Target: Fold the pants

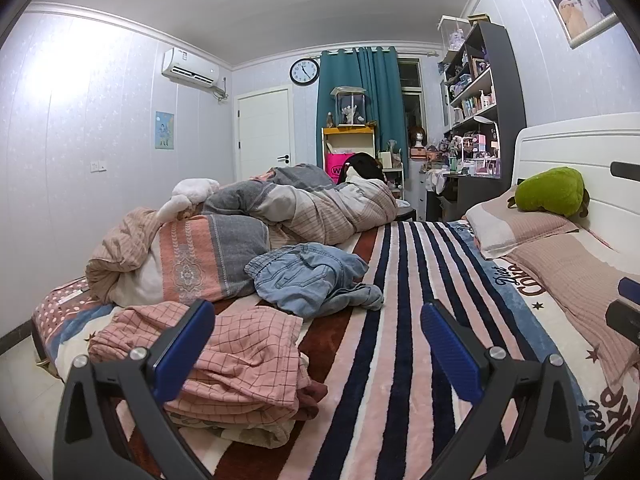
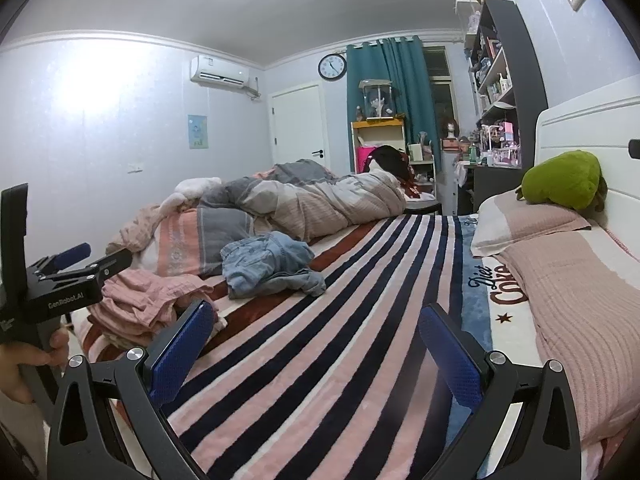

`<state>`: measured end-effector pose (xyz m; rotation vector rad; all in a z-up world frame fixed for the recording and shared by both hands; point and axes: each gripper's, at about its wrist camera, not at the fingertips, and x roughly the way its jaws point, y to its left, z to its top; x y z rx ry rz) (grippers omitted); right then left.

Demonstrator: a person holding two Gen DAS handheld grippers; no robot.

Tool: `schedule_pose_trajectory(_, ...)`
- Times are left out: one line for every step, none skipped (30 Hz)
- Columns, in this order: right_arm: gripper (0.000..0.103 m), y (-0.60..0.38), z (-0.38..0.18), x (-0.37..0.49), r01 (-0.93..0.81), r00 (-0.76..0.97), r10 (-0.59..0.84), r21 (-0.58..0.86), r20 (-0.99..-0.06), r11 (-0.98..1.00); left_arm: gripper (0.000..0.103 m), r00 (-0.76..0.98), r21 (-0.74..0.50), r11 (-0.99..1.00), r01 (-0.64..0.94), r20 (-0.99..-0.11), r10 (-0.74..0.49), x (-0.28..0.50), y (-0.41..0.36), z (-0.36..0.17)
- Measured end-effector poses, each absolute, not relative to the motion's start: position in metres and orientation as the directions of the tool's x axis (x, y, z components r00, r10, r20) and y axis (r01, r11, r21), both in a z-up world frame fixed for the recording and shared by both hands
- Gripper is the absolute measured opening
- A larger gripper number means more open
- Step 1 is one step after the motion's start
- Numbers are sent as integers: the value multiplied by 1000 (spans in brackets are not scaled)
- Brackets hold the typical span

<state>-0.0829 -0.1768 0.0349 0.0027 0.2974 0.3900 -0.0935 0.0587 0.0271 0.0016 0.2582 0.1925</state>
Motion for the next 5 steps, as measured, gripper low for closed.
schedule_pose_trajectory(102, -177, 35, -83, -374, 882, 375, 60, -285, 926, 102, 949, 25, 982, -189, -253, 189, -94, 59, 27)
schedule_pose_trajectory(102, -177, 35, -83, -375, 882, 377, 62, -284, 925, 102, 949, 25, 982, -187, -254, 187, -93, 59, 27)
schedule_pose_trajectory(102, -177, 35, -83, -374, 882, 376, 63, -283, 925, 102, 949, 26, 983, -184, -255, 184, -93, 59, 27)
schedule_pose_trajectory(102, -177, 36, -84, -372, 883, 375, 66, -281, 926, 102, 948, 27, 982, -187, -255, 188, -93, 58, 27)
schedule_pose_trajectory(103, -177, 37, -84, -373, 883, 377, 71, -279, 925, 102, 947, 34, 981, -191, -255, 194, -94, 58, 27)
